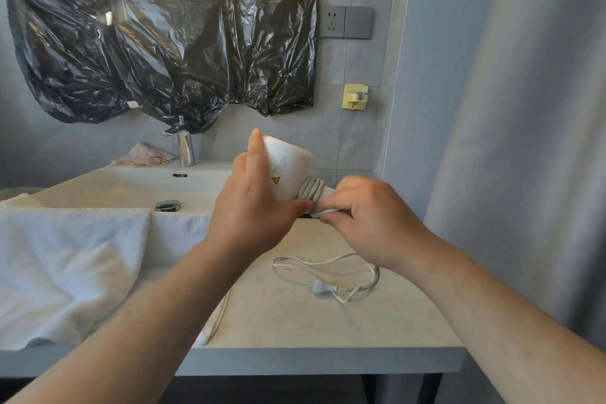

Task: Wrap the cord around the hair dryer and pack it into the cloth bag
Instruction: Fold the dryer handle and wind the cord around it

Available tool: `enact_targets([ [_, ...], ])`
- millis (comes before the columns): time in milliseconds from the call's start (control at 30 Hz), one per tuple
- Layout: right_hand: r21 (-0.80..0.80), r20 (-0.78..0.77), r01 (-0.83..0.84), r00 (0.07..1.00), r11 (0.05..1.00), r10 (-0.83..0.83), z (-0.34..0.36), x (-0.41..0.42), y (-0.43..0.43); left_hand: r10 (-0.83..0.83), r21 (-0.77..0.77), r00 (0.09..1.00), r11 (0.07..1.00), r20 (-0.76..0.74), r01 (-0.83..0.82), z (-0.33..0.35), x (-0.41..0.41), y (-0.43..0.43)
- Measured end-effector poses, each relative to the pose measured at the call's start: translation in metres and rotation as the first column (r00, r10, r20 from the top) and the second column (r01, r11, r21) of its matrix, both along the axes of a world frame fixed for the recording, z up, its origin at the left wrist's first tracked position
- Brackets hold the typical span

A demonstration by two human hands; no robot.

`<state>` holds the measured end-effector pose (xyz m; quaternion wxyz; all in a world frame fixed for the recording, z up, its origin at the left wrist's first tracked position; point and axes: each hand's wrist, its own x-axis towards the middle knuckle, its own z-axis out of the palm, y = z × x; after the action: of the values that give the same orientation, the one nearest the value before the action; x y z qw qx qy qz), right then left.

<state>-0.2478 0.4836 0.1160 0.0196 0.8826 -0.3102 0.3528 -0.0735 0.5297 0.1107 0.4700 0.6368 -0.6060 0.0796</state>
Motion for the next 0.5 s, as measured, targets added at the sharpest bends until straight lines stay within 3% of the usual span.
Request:
enact_targets([
  [67,-0.037,0.041,-0.010,0.999,0.999,0.011,0.002,-0.004,-0.002,-0.048,0.025,0.999,0.999,0.001,0.048,0.004,0.002,0.000],
  [167,0.097,0.160,-0.108,0.983,0.989,0.092,0.004,-0.010,0.001,-0.099,0.038,0.995,0.994,0.013,0.098,0.009,0.004,0.000],
  [233,0.106,0.219,-0.145,0.968,0.984,0.119,0.003,-0.011,0.001,-0.100,0.035,0.995,0.995,0.028,0.099,0.008,0.003,0.001],
  [500,0.247,0.226,-0.191,0.965,0.950,0.135,0.003,-0.014,0.009,-0.044,0.075,0.999,0.996,0.026,0.042,0.001,0.003,0.001],
])
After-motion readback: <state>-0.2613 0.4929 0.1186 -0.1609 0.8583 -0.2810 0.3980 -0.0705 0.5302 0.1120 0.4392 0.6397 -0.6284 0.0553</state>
